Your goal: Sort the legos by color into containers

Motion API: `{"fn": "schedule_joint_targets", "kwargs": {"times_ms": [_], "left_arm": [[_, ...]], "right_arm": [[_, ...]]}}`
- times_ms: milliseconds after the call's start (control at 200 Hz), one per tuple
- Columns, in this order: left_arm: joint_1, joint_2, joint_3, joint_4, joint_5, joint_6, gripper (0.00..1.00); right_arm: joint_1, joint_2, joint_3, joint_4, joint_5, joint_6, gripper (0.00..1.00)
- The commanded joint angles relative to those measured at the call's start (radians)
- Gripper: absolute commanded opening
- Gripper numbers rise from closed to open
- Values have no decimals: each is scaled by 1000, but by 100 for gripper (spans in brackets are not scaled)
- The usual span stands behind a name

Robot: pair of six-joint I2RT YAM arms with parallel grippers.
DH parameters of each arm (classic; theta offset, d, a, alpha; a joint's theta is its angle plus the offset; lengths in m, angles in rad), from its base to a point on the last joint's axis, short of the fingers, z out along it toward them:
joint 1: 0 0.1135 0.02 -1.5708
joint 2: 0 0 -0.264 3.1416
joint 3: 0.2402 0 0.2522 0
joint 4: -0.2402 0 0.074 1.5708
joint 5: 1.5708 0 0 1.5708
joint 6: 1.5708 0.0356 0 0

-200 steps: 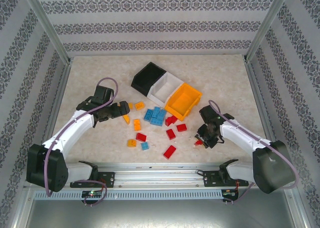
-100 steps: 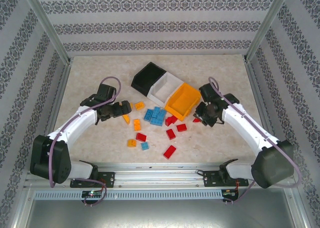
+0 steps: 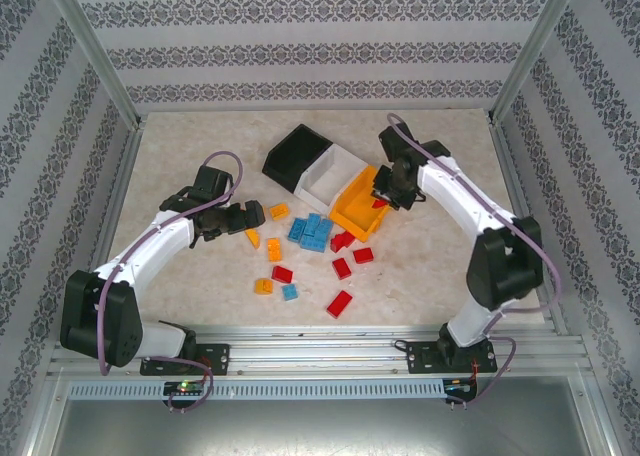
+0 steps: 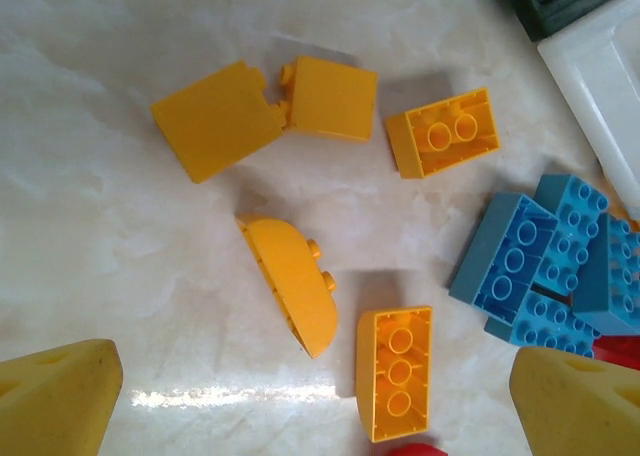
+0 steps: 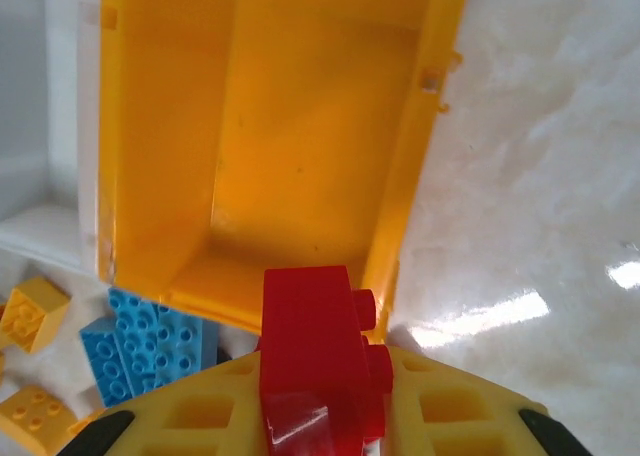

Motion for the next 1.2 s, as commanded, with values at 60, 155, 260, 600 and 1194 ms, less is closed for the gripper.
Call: {"fn": "schedule_joint_targets", "kwargs": {"times_ms": [60,155,260,600,1194], "left_arm": [[-6,-55,8,-72,12,25,100],[-3,-75,-4,-85,4,23,100],[-2,-84,-10,-93,3,18,100],[-2,-93,-11,-102,-4,-13,100],[-4,-62,-18,-27,30,-83,100]], "right_arm": [[-8,124,109,-35,-12,-86,25],[-16,185,138,-39,3,-107,25],[-31,236,160,-40,3,-125,26],[-109,331,211,-64,46,-230,36],[-75,34,115,-79,9,-290,65]]}}
